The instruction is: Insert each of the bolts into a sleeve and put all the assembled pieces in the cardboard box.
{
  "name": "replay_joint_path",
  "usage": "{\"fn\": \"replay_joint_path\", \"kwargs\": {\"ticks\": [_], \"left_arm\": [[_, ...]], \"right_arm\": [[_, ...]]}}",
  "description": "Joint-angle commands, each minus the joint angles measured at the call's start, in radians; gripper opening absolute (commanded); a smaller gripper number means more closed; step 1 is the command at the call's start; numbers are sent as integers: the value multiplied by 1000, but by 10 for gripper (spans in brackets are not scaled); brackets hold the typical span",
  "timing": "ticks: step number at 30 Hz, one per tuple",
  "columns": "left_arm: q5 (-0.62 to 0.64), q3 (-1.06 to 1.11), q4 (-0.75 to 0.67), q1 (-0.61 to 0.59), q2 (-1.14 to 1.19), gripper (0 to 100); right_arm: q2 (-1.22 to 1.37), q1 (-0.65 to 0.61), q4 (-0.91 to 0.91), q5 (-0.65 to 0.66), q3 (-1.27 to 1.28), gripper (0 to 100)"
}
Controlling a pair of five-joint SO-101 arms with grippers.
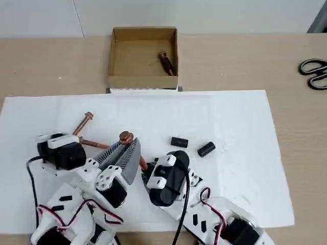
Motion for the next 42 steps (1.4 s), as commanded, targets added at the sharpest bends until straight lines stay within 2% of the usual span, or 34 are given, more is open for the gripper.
{"fn": "replay_joint_path", "kwargs": {"ticks": [1,9,15,22,28,42], "left_arm": [[-2,15,-58,3,-8,6],[-2,31,-81,3,-8,6],[-3,25,-80,3,-8,6],[-3,30,-57,6,-6,6],[-5,31,11,86,-6,6],[-100,91,46,149,-6,6]], "right_arm": [[-8,8,-58,11,-41,5],[-8,13,-56,11,-51,5],[-8,97,-62,11,-52,5],[-7,102,-62,12,-74,4],[-7,101,-62,12,-74,4],[-7,84,-62,12,-75,4]]}}
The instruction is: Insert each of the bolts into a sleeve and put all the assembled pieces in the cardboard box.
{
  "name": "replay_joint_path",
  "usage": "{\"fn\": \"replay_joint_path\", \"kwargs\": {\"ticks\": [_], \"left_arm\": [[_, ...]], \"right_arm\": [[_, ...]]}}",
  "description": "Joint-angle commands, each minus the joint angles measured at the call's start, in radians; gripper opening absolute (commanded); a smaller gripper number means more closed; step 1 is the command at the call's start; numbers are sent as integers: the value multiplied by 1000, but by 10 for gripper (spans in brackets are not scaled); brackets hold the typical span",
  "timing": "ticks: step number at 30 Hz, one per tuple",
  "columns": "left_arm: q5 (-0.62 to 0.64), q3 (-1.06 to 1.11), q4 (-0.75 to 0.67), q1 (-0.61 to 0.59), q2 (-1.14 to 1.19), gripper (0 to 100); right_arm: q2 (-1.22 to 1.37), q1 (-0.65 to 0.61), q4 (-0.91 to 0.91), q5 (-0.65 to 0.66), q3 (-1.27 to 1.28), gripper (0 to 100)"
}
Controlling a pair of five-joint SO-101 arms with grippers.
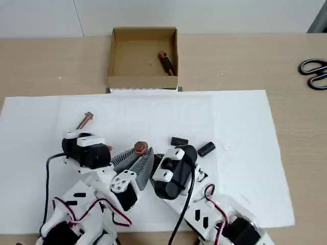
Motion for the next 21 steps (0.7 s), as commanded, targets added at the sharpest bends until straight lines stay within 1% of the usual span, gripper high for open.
{"fn": "replay_joint_path", "kwargs": {"ticks": [1,6,18,21], "left_arm": [[-28,7,41,21,-6,6],[-72,22,97,23,-6,6],[-75,16,89,15,-6,9],[-75,15,87,15,-6,65]], "right_arm": [[-8,-16,-36,9,-74,4],[-7,-38,-36,9,-81,4],[-7,-38,-36,9,-81,4],[-7,-38,-35,9,-81,4]]}}
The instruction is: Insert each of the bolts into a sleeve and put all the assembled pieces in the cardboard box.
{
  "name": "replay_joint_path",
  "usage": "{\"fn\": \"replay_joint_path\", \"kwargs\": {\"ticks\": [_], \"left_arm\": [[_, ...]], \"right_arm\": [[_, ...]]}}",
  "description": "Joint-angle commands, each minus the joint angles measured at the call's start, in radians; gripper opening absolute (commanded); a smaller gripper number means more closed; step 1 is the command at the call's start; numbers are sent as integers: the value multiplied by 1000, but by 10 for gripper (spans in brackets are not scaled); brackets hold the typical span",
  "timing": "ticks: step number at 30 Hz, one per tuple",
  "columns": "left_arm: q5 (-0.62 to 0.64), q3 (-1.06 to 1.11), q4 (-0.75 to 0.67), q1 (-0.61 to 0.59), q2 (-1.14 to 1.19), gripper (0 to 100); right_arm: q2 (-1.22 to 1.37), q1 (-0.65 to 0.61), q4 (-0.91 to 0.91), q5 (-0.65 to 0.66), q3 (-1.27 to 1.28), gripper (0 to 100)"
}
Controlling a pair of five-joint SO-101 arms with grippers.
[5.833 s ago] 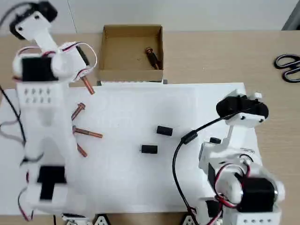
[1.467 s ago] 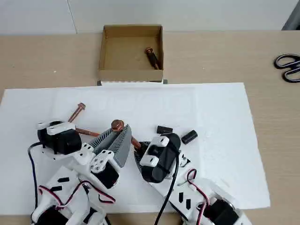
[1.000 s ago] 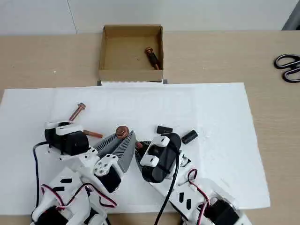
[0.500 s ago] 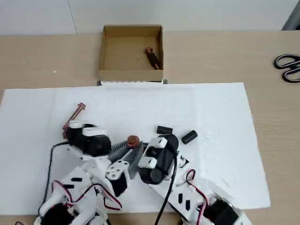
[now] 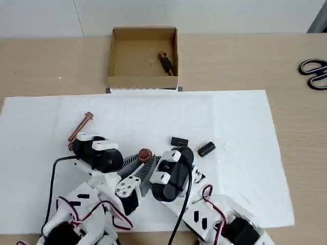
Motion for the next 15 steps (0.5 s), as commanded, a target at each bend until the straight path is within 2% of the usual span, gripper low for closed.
{"fn": "replay_joint_path", "kwargs": {"ticks": [1,4,9,15], "left_arm": [[-9,-4,15,-3,-3,95],[-8,-4,17,-3,-3,159],[-8,-4,17,-8,-3,164],[-40,-25,34,-80,-3,166]], "right_arm": [[-8,-2,-35,11,-77,4],[-8,-2,-31,11,-77,4],[-8,-2,-30,11,-72,4],[-8,-2,-30,11,-72,4]]}}
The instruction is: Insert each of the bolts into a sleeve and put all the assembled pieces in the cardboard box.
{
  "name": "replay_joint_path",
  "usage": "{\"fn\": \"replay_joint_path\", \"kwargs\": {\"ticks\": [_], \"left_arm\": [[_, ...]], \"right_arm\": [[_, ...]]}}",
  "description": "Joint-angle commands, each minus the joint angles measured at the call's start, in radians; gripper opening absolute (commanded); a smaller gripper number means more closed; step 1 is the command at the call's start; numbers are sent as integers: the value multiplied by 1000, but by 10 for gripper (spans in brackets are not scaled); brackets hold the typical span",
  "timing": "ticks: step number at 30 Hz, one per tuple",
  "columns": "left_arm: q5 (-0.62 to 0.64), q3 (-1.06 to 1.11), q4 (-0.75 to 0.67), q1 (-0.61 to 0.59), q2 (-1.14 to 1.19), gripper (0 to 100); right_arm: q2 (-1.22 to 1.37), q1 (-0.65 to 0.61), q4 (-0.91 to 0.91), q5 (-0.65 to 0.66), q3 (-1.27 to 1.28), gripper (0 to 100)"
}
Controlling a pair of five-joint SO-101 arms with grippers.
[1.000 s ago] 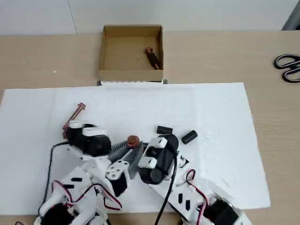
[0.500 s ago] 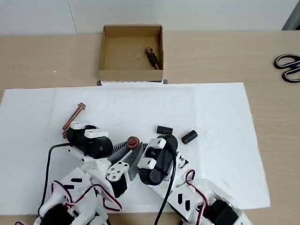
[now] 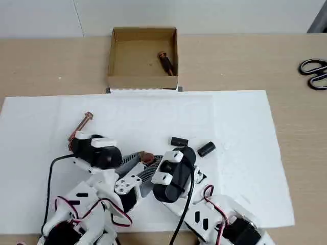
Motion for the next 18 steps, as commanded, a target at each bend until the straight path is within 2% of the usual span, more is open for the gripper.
{"fn": "replay_joint_path", "kwargs": {"ticks": [1,15,18], "left_arm": [[-44,-28,20,-35,-6,166],[-54,-151,26,-69,-6,161],[-54,-162,17,-71,-6,85]], "right_arm": [[-7,-4,-28,11,-69,4],[-7,-2,-27,11,-26,4],[-7,-2,-27,11,-3,4]]}}
